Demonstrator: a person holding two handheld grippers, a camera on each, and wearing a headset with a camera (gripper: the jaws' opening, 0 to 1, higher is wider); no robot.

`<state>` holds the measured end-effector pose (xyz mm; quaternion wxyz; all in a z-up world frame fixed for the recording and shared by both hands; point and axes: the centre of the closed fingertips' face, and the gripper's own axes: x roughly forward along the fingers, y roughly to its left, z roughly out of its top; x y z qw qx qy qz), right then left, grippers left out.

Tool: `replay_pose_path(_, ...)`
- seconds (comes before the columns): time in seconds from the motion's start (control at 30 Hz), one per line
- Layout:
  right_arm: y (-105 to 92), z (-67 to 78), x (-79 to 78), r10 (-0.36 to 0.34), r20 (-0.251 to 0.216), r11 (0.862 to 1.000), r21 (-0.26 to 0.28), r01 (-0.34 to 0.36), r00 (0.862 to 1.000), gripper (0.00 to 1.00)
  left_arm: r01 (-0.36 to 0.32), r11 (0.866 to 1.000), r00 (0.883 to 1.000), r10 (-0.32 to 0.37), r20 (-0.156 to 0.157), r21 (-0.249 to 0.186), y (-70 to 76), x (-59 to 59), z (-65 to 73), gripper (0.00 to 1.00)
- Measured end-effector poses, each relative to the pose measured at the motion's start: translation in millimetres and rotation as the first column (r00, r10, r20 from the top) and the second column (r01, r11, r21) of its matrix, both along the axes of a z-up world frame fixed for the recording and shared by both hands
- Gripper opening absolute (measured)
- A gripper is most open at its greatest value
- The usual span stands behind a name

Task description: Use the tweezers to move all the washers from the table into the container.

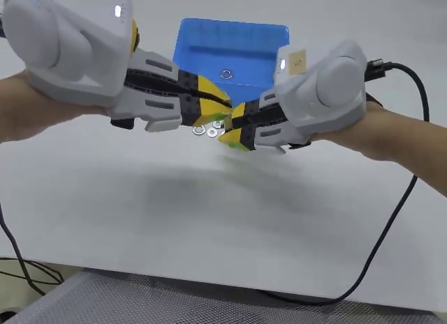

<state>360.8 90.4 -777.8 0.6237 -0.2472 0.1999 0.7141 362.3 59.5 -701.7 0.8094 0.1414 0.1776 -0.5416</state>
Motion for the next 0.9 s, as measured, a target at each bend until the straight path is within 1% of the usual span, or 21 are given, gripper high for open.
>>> replay_pose_path(0.03, 0.5, 0.3, 1.2, 0.002, 0.014, 1.000, 0.003, -0.002, 1.000, 0.11, -0.020, 1.000, 1.000, 0.020, 0.004, 0.000, 1.6, 3.1, 0.2, 0.05)
replay_pose_path(0.07, 0.5, 0.4, 1.5, -0.001, 0.016, 1.000, 0.002, 0.001, 1.000, 0.10, -0.035, 0.999, 0.999, 0.035, 0.002, -0.002, 2.5, 5.1, 0.4, 0.05)
replay_pose_path(0.1, 0.8, 0.4, 2.3, -0.006, 0.022, 1.000, -0.005, 0.007, 1.000, 0.10, -0.042, 0.999, 0.999, 0.042, -0.001, -0.002, 2.6, 6.3, 0.5, 0.06)
replay_pose_path(0.17, 0.9, 0.5, 3.4, -0.014, 0.028, 1.000, -0.009, 0.014, 1.000, 0.10, -0.046, 0.999, 0.999, 0.046, 0.010, 0.009, 2.4, 7.4, 0.7, 0.06)
replay_pose_path(0.2, 0.8, 0.6, 4.1, -0.017, 0.032, 1.000, -0.010, 0.018, 0.999, 0.10, -0.053, 0.999, 0.999, 0.053, 0.004, 0.010, 2.3, 7.3, 1.1, 0.06)
replay_pose_path(0.27, 1.4, 2.3, 4.6, -0.029, 0.031, 1.000, -0.007, 0.029, 0.999, 0.10, -0.064, 0.998, 0.998, 0.064, 0.019, 0.017, 2.8, 7.8, 3.3, 0.07)
replay_pose_path(0.3, 1.6, 4.0, 4.9, -0.036, 0.030, 0.999, -0.003, 0.036, 0.999, 0.10, -0.074, 0.997, 0.997, 0.074, 0.018, 0.012, 3.2, 8.6, 4.9, 0.07)
replay_pose_path(0.33, 2.0, 7.5, 4.0, -0.038, 0.027, 0.999, 0.006, 0.038, 0.999, 0.10, -0.078, 0.997, 0.997, 0.078, 0.015, -0.010, 2.6, 7.7, 9.4, 0.07)
replay_pose_path(0.37, 2.2, 8.7, 3.4, -0.039, 0.023, 0.999, 0.009, 0.039, 0.999, 0.10, -0.083, 0.996, 0.996, 0.084, 0.018, -0.021, 2.7, 7.5, 12.3, 0.08)
replay_pose_path(0.4, 2.2, 11.3, 2.4, -0.043, 0.019, 0.999, 0.011, 0.043, 0.999, 0.10, -0.086, 0.996, 0.996, 0.087, 0.023, -0.019, 3.3, 7.1, 13.7, 0.08)
replay_pose_path(0.47, 1.3, 14.9, 0.8, -0.044, 0.028, 0.999, 0.013, 0.043, 0.999, 0.10, -0.089, 0.996, 0.996, 0.090, 0.022, -0.030, 3.1, 4.6, 18.1, 0.10)
replay_pose_path(0.57, -0.7, 19.1, -1.7, -0.048, 0.027, 0.999, 0.013, 0.047, 0.998, 0.10, -0.101, 0.994, 0.995, 0.102, 0.014, -0.039, 3.6, 0.5, 23.5, 0.16)
replay_pose_path(0.63, -2.7, 21.4, -3.4, -0.053, 0.018, 0.998, 0.017, 0.053, 0.998, 0.10, -0.105, 0.994, 0.994, 0.106, 0.026, -0.044, 3.7, -3.3, 28.3, 0.17)
replay_pose_path(0.7, -4.8, 22.8, -4.8, -0.060, 0.007, 0.998, 0.018, 0.060, 0.998, 0.10, -0.110, 0.992, 0.994, 0.112, 0.021, -0.058, 4.1, -7.8, 32.7, 0.18)
replay_pose_path(0.87, -7.3, 32.5, -8.6, -0.068, 0.014, 0.997, 0.024, 0.068, 0.998, 0.10, -0.137, 0.987, 0.990, 0.139, 0.025, -0.079, 8.6, -18.6, 38.3, 0.26)
replay_pose_path(0.9, -8.0, 35.7, -9.1, -0.067, 0.019, 0.998, 0.023, 0.066, 0.998, 0.10, -0.149, 0.985, 0.988, 0.152, 0.030, -0.082, 10.5, -20.8, 38.7, 0.27)
